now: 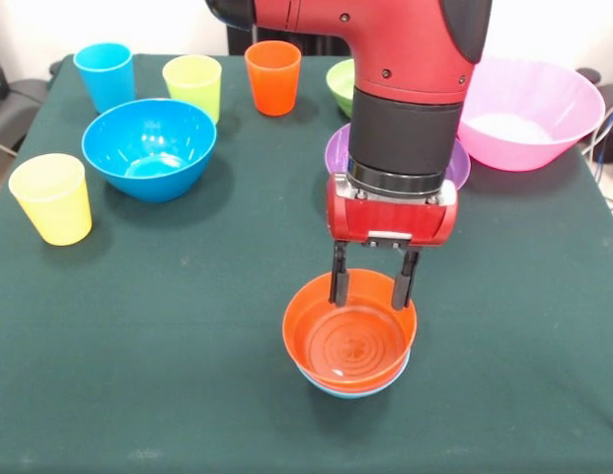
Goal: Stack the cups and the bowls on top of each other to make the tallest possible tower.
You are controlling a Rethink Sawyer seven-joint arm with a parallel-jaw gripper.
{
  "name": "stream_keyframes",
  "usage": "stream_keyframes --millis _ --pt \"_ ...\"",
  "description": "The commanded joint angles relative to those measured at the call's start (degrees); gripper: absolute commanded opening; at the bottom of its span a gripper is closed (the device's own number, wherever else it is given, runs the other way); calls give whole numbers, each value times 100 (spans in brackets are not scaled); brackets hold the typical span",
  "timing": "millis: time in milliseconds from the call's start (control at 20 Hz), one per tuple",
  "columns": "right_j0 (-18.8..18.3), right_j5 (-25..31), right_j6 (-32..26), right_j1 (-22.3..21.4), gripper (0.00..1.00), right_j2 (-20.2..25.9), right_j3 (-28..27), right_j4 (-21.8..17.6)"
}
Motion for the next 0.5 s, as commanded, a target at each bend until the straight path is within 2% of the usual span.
stream_keyframes --millis 50,500 --pt "50 -288 180 283 100 345 569 -273" --pt "57 -452 233 350 100 323 609 -264"
